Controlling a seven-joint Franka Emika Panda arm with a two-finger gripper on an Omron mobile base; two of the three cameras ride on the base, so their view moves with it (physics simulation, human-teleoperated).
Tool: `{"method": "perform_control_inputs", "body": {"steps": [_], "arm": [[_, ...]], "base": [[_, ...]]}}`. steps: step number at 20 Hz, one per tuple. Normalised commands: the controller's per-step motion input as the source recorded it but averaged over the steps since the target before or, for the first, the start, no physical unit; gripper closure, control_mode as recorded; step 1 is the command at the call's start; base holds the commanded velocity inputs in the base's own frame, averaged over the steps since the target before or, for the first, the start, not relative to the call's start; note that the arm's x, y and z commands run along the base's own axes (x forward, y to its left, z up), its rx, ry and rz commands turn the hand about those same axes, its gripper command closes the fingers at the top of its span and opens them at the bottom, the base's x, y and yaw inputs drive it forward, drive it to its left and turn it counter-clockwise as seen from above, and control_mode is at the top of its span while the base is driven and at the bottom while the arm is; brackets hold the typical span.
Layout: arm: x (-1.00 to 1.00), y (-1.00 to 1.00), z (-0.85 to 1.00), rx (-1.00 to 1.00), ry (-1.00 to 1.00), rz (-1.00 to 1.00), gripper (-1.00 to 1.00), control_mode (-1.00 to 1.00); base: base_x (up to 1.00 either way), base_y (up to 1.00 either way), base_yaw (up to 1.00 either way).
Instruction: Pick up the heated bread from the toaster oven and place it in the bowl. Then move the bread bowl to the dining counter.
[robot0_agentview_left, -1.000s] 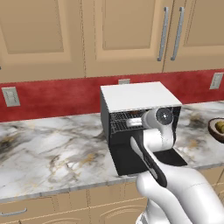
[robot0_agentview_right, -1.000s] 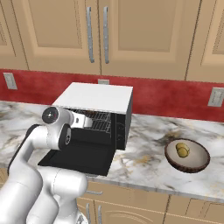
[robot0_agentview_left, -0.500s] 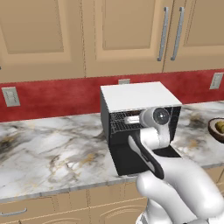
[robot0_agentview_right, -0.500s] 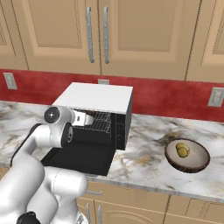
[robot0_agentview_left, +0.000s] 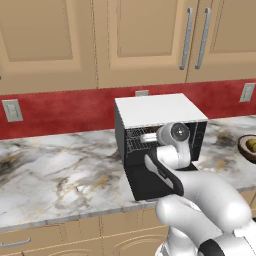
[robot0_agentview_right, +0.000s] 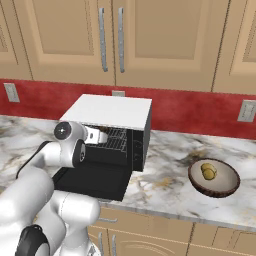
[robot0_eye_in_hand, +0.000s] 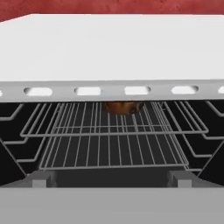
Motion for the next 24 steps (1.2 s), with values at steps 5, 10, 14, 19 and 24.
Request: {"method": "perform_control_inputs", "body": {"steps": [5,10,14,19,24], "arm": [[0.0,0.0,-0.27,0.0,0.0,0.0,-1.0,-1.0],[0.0,0.0,0.0,0.0,0.0,0.0,-1.0,-1.0],[0.0,0.0,0.0,0.0,0.0,0.0,-1.0,-1.0],[0.0,0.0,0.0,0.0,0.0,0.0,-1.0,-1.0],[0.0,0.0,0.0,0.0,0.0,0.0,-1.0,-1.0]], "base": [[0.0,0.0,0.0],[0.0,0.0,0.0],[0.0,0.0,0.0],[0.0,0.0,0.0],[0.0,0.0,0.0]]}}
